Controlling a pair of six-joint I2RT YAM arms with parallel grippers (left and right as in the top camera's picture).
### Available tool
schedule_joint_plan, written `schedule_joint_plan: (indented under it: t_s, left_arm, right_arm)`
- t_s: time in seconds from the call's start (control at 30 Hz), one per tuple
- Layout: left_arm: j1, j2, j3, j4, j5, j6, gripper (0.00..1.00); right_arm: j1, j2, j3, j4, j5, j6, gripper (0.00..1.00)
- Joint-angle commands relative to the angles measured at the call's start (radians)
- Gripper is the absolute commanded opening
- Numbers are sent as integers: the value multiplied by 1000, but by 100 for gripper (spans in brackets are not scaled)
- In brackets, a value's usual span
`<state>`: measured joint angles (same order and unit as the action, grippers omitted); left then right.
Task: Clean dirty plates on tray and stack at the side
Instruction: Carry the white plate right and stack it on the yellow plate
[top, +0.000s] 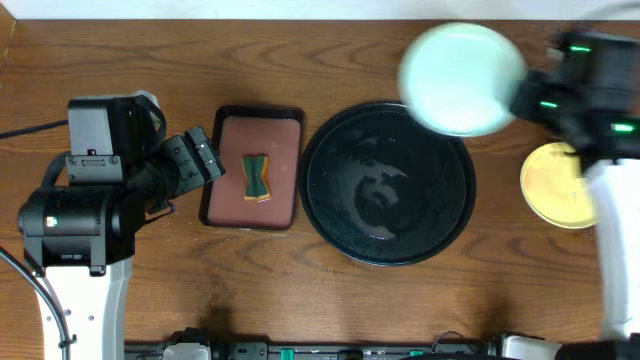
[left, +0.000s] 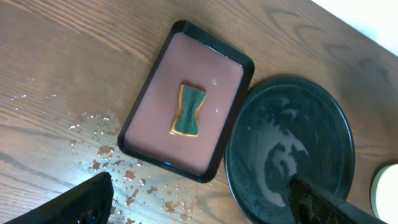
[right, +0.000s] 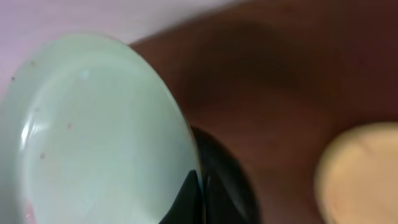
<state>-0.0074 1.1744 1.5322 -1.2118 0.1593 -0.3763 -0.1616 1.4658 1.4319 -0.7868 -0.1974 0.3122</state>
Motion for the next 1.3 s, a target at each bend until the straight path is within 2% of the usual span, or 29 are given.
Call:
schedule_joint_plan:
  t_s: [0.0, 0.13, 0.27, 0.4, 0.57, 0.6, 0.63, 0.67, 0.8, 1.0, 1.07, 1.27]
  left_arm:
    - [3, 2, 16, -3, 9, 10, 90]
    - [3, 2, 16, -3, 9, 10, 90]
    - [3, 2, 16, -3, 9, 10, 90]
    - [3, 2, 16, -3, 9, 10, 90]
    - [3, 2, 16, -3, 9, 10, 90]
    - [3, 2, 16, -3, 9, 10, 90]
    - [3, 2, 16, -3, 9, 10, 90]
    - [3, 2, 16, -3, 9, 10, 90]
    - [3, 2, 16, -3, 9, 10, 90]
    - [3, 2, 16, -3, 9, 10, 90]
    - [3, 2, 16, -3, 9, 10, 90]
    - [3, 2, 16, -3, 9, 10, 90]
  right_arm:
    - [-219, 27, -9, -79, -122, 29, 1]
    - [-451, 119, -67, -131, -172, -43, 1]
    - [-573, 193, -135, -119, -173, -59, 1]
    - [-647, 231, -208, -18, -101, -58, 1]
    - [-672, 234, -252, 58, -100, -61, 1]
    - [-668, 233, -252, 63, -113, -68, 5]
    - [-665, 230, -251, 66, -137, -71, 21]
    - [-661, 226, -250, 70, -170, -76, 29]
    - [-638, 167, -248, 101, -331, -85, 49]
    - [-522, -58, -248, 109, -451, -106, 54]
    - [-420, -159, -248, 82, -446, -142, 56]
    - [-117, -249, -248, -39, -261, -207, 57]
